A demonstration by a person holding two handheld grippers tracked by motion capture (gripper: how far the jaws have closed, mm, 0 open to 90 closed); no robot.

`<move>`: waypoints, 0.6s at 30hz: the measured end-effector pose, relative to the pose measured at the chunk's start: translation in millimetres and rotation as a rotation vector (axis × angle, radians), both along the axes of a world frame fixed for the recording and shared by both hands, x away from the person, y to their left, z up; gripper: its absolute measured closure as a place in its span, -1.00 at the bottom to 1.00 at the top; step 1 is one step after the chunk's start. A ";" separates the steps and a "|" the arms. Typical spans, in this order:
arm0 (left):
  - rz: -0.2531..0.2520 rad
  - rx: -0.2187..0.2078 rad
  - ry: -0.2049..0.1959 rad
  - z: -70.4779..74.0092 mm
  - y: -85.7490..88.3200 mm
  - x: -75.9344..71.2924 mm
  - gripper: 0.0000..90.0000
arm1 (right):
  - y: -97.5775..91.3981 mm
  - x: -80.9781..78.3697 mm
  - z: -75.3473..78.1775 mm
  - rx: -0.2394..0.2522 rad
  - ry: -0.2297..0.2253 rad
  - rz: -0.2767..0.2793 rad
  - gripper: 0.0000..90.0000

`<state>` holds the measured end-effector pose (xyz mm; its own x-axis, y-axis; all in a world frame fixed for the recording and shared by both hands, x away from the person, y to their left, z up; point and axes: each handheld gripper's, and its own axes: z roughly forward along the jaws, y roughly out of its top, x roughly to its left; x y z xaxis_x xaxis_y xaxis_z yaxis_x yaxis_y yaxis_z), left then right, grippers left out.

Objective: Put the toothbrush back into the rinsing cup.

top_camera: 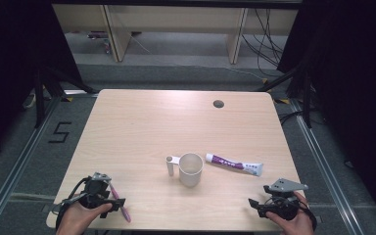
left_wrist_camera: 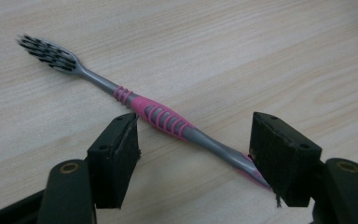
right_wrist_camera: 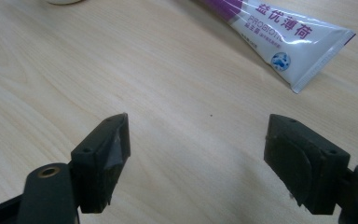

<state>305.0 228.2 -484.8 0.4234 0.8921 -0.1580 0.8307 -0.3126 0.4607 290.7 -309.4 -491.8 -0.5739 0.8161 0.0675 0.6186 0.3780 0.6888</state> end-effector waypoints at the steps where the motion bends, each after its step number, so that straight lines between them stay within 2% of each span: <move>1: -0.001 0.010 0.006 -0.5 -0.7 2.0 -0.26 | -0.3 0.9 -1.2 -0.005 -0.022 0.014 -0.48; 2: 0.003 0.006 0.013 -1.0 -1.6 3.2 -0.26 | 1.0 -0.4 0.0 0.006 0.006 0.001 -0.48; 5: -0.010 0.021 0.026 -2.7 -4.9 5.0 -0.24 | 0.6 -0.2 0.0 0.001 0.010 0.006 -0.48; 6: -0.033 0.046 0.030 -3.7 -7.6 6.0 -0.24 | 0.3 0.2 0.0 -0.004 0.001 0.011 -0.48; 14: -0.076 0.101 0.021 -6.3 -15.3 11.1 -0.14 | 1.4 -0.1 -0.9 -0.008 0.009 0.013 -0.48; 17: -0.105 0.128 0.011 -6.2 -18.0 13.6 -0.04 | 1.1 0.1 -1.0 -0.008 0.006 0.014 -0.47; 18: -0.119 0.136 0.002 -5.8 -19.8 14.8 0.05 | 0.3 0.8 -2.4 -0.023 0.001 0.030 -0.47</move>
